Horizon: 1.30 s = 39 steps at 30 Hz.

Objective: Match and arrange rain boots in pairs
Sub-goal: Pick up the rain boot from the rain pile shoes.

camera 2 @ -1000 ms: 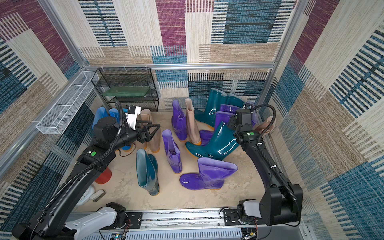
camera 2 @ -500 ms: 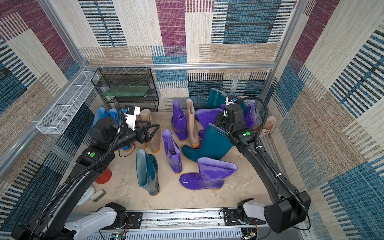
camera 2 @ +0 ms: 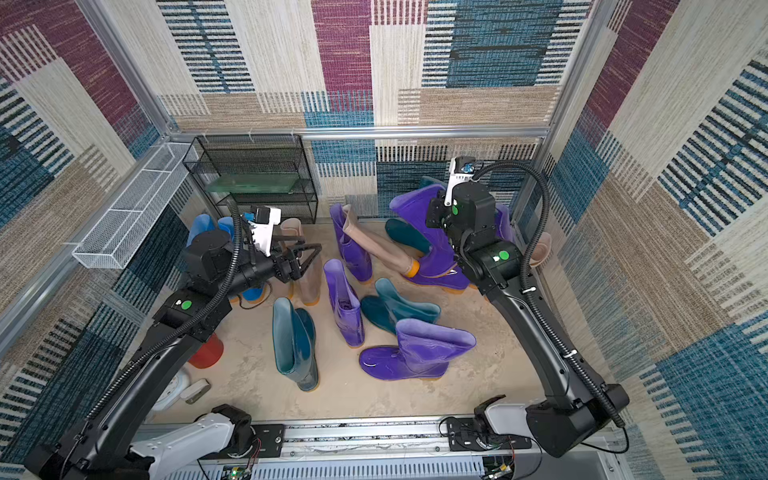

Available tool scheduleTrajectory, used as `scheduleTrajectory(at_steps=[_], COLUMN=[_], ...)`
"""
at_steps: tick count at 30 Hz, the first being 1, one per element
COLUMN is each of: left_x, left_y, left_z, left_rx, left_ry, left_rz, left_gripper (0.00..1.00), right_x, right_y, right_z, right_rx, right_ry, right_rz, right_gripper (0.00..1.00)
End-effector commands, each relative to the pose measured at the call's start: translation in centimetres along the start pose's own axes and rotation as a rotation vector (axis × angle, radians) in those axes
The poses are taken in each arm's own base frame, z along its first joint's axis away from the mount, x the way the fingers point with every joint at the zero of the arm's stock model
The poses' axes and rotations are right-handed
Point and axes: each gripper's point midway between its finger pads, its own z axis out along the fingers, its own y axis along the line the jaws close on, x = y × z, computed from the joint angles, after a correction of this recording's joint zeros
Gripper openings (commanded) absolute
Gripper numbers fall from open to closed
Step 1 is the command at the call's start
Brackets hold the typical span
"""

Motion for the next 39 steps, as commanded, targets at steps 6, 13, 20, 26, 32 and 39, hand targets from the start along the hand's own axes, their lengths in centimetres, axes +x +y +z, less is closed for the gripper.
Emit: scheduleTrajectory(at_steps=[6, 13, 20, 26, 32, 39], left_x=[-1.0, -0.4, 0.1, -0.6, -1.9, -4.1], left_y=[-1.7, -1.7, -1.8, -3.0, -5.5, -8.1], left_z=[0.1, 1.0, 1.9, 3.2, 4.3, 4.9], left_rx=[0.074, 0.083, 0.095, 0.158, 0.271, 0.364], left_ry=[-0.026, -0.007, 0.011, 0.002, -0.046, -0.160], left_rz=[0.003, -0.005, -0.001, 0.016, 0.046, 0.130], left_gripper=[0.72, 0.71, 0.72, 0.73, 0.79, 0.89], right_x=[-8.8, -12.3, -12.8, -12.2, -11.9, -11.2], right_y=[0.9, -0.9, -1.4, 2.3, 4.8, 7.4], right_z=[-3.3, -5.9, -6.3, -5.4, -6.1, -7.2], right_rx=[-0.024, 0.050, 0.038, -0.132, -0.257, -0.371], right_ry=[-0.281, -0.403, -0.433, -0.389, -0.362, -0.329], right_rz=[0.052, 0.067, 0.097, 0.110, 0.127, 0.138], right_gripper=[0.00, 0.00, 0.00, 0.00, 0.00, 0.00])
